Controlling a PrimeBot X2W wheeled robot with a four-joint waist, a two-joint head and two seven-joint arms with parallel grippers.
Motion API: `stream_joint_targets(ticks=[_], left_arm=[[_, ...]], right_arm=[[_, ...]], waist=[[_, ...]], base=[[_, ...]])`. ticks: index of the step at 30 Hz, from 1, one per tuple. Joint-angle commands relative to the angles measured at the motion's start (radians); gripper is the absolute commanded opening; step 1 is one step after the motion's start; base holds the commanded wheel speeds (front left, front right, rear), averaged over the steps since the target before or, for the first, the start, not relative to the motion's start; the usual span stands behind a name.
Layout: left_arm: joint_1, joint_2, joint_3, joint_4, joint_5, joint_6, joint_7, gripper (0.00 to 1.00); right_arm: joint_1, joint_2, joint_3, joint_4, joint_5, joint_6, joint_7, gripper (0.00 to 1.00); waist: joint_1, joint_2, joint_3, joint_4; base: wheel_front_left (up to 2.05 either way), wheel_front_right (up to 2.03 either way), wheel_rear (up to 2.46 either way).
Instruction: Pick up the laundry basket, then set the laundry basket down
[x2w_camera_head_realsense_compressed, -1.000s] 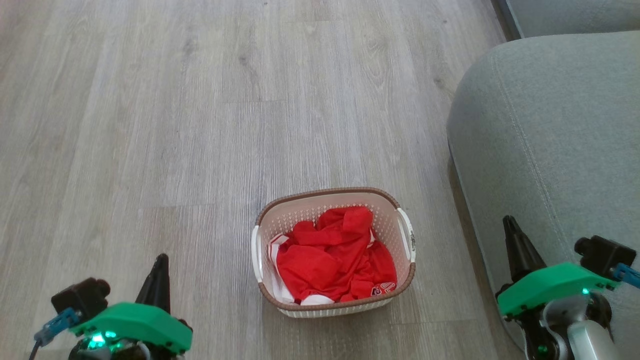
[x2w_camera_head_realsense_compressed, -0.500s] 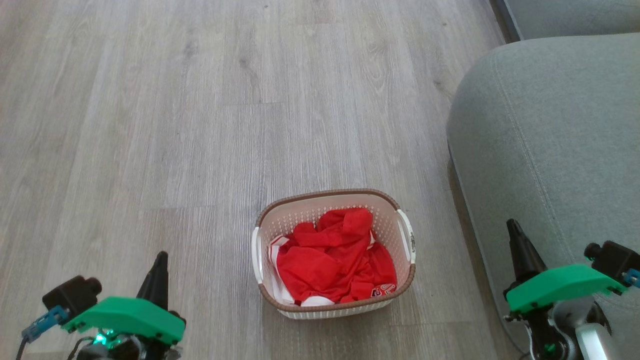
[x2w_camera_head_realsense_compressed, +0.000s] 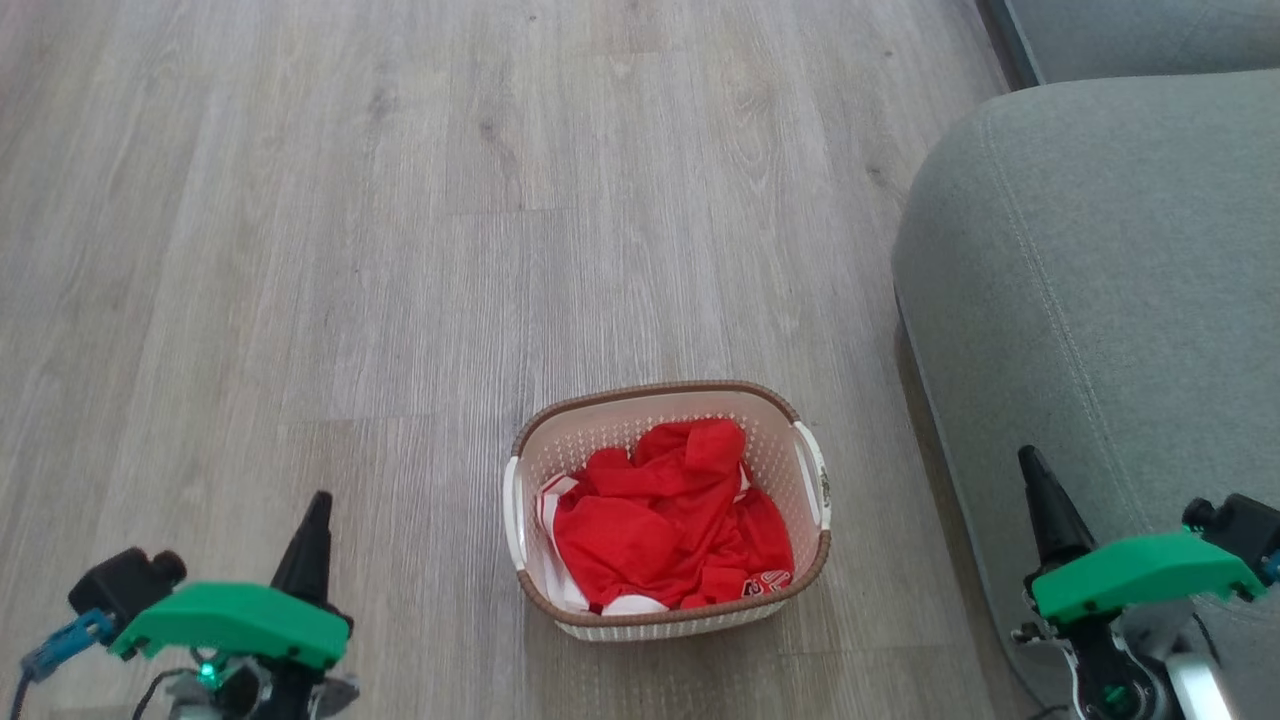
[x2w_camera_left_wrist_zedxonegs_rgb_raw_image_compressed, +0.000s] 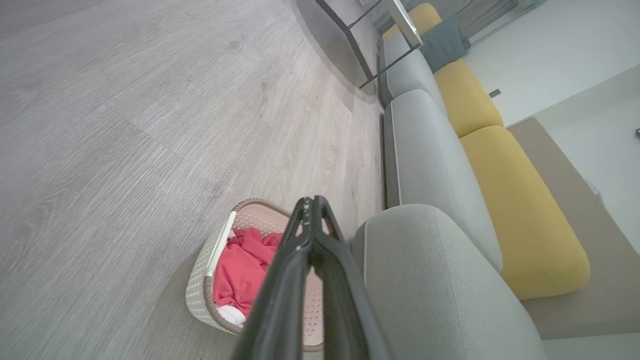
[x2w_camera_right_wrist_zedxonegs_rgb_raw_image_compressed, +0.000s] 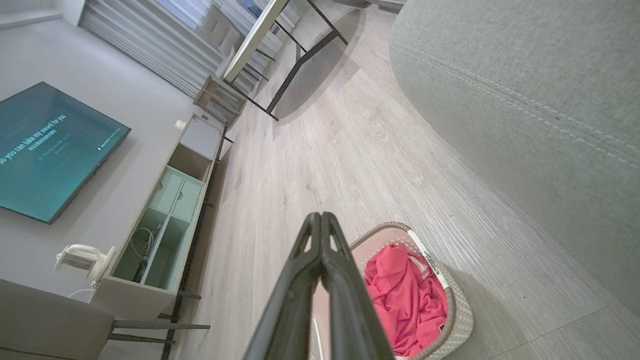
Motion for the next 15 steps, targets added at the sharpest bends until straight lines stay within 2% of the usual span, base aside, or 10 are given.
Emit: stream_joint_targets(ticks=[1, 15], left_arm=[[-0.058, 0.0, 0.042, -0.024, -0.026, -0.012, 0.003, 0.0], [-0.085, -0.025, 0.085, 0.015, -0.163, -0.053, 0.029, 0.0]], right_arm=[[-0.059, -0.02, 0.004, -0.027, 0.033, -0.003, 0.006, 0.0], [-0.066, -0.021, -0.007, -0.005, 0.194, -0.004, 0.024, 0.0]], waist=[[0.0, 0.0, -0.001, 0.0], [0.0, 0.0, -0.006, 0.0]], base=[[0.0, 0.0, 0.0], [0.0, 0.0, 0.0]])
